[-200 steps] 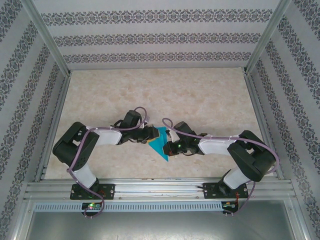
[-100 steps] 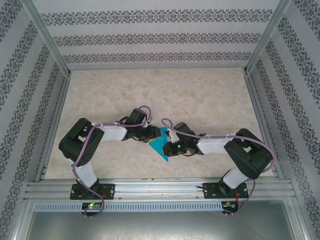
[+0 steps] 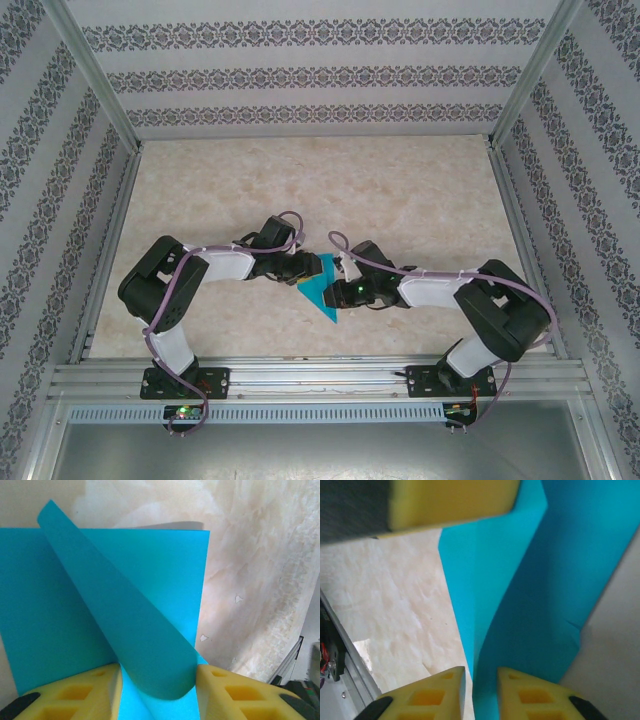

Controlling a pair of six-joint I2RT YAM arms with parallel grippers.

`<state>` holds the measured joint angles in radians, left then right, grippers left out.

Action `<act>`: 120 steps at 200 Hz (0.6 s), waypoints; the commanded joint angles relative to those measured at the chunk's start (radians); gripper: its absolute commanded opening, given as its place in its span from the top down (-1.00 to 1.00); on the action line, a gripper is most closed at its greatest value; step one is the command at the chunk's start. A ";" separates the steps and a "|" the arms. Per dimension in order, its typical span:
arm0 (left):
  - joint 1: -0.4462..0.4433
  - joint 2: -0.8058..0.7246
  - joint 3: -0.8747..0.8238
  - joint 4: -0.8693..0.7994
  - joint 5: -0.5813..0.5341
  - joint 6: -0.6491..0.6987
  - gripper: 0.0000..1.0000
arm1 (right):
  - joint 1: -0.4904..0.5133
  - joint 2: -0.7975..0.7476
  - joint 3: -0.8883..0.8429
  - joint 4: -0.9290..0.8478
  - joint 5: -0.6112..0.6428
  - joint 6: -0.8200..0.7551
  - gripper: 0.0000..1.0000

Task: Fold a paper plane with a square sheet of paper (fold left side to right side)
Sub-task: Fourth fold the wing at the center of the table.

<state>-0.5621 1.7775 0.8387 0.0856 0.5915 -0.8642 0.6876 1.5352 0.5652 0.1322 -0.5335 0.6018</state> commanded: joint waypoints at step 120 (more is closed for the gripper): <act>-0.016 0.028 -0.001 -0.060 -0.041 0.022 0.12 | -0.125 0.046 0.025 0.122 -0.153 0.086 0.24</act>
<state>-0.5621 1.7775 0.8387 0.0856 0.5915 -0.8642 0.5648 1.5436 0.5613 0.1963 -0.6479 0.6647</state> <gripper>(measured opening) 0.439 0.391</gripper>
